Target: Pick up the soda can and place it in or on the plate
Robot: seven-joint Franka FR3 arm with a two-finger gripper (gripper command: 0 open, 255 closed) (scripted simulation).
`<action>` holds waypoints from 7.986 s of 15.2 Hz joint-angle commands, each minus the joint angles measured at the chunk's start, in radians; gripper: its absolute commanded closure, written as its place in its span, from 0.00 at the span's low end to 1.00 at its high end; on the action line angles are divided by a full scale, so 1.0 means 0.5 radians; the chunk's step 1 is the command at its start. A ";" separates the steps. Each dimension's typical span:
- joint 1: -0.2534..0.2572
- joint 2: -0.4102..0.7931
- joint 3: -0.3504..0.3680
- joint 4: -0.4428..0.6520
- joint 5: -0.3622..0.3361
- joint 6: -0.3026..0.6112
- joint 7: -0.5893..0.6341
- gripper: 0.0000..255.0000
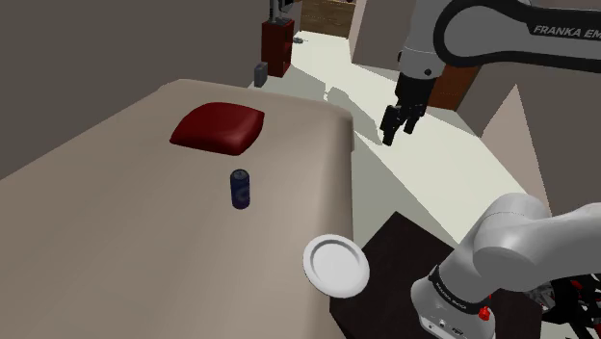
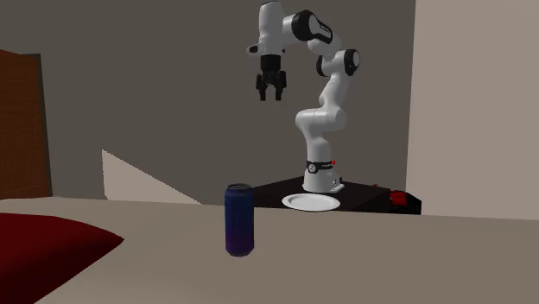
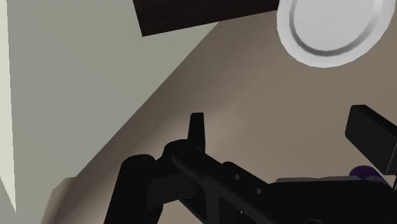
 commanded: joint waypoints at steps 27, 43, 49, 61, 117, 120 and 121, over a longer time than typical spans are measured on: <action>0.212 1.762 0.341 0.826 0.104 0.993 0.531 0.00; 0.378 2.714 0.354 1.765 -0.011 1.037 0.701 0.00; 0.381 2.760 0.349 1.738 -0.019 1.109 0.706 0.00; 0.381 2.760 0.349 1.739 -0.019 1.109 0.706 1.00; 0.525 0.076 0.454 -0.854 0.506 1.043 0.634 1.00; 0.528 0.128 0.466 -0.908 0.517 1.149 0.632 1.00; 0.529 0.147 0.470 -0.925 0.520 1.185 0.632 1.00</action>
